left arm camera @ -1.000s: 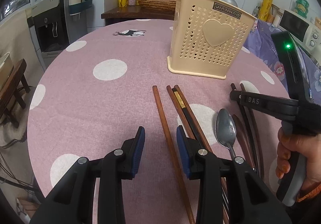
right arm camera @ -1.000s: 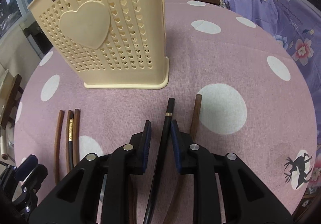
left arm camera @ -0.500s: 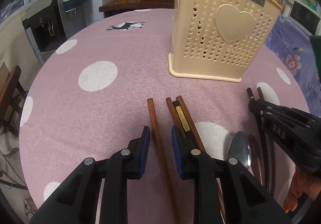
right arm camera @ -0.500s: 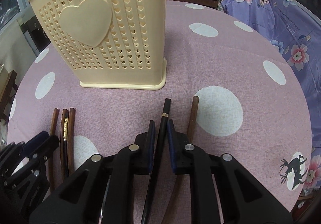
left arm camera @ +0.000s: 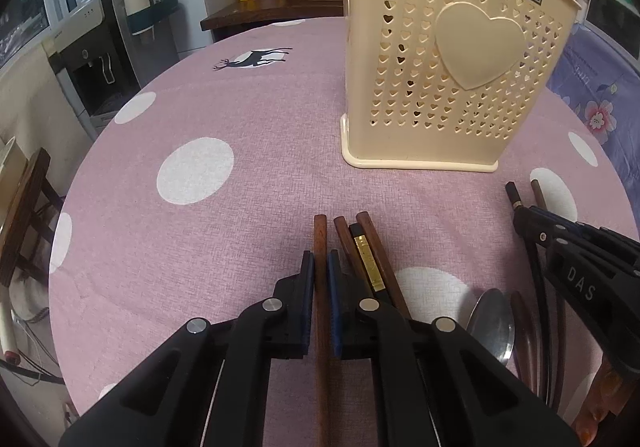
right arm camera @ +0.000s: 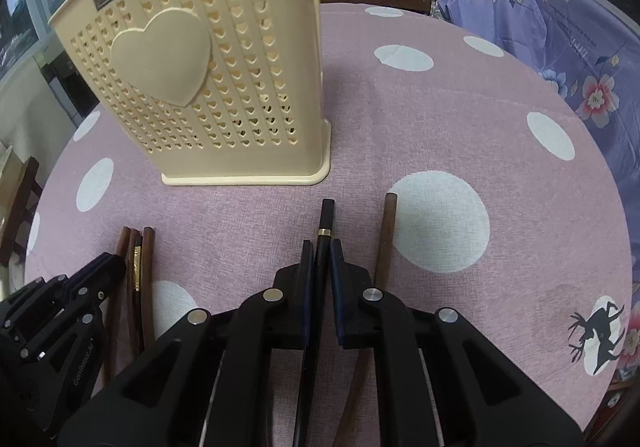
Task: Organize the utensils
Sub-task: 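Lift both chopsticks and carry them over the utensil holder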
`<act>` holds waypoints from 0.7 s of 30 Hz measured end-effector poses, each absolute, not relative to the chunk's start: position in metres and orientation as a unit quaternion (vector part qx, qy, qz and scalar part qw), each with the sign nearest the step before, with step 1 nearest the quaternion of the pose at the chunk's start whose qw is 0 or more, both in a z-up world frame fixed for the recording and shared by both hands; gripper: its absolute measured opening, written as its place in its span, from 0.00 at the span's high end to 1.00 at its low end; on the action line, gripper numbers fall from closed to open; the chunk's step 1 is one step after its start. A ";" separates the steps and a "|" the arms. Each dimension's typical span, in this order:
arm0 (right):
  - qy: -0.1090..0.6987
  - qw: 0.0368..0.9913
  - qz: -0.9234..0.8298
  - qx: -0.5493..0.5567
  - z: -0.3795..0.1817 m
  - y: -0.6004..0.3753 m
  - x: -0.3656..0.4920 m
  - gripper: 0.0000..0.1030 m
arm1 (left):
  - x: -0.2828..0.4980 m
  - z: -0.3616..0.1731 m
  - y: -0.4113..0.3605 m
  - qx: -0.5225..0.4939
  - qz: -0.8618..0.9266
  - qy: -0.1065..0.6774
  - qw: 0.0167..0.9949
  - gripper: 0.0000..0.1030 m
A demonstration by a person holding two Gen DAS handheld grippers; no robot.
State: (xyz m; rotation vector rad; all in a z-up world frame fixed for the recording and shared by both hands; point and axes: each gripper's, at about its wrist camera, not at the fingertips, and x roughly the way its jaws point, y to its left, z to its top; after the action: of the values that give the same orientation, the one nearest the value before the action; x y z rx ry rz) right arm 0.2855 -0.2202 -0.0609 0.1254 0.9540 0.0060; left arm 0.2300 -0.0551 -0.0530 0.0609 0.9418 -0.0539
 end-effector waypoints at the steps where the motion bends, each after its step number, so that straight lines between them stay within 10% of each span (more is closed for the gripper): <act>1: 0.459 0.886 0.007 0.068 -0.061 -0.222 0.286 0.91 | 0.230 -0.053 -0.055 0.027 -0.028 0.454 0.890 0.92; 21: 0.324 0.915 0.158 0.180 0.035 -0.265 0.227 0.92 | 0.179 0.058 -0.023 -0.059 -0.091 0.313 0.944 0.92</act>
State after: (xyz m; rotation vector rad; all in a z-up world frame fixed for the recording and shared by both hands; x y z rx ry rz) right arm 0.2266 -0.2649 0.0351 0.3711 0.6661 0.3242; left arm 0.1791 -0.0225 0.0577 -0.1212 0.6381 -0.1852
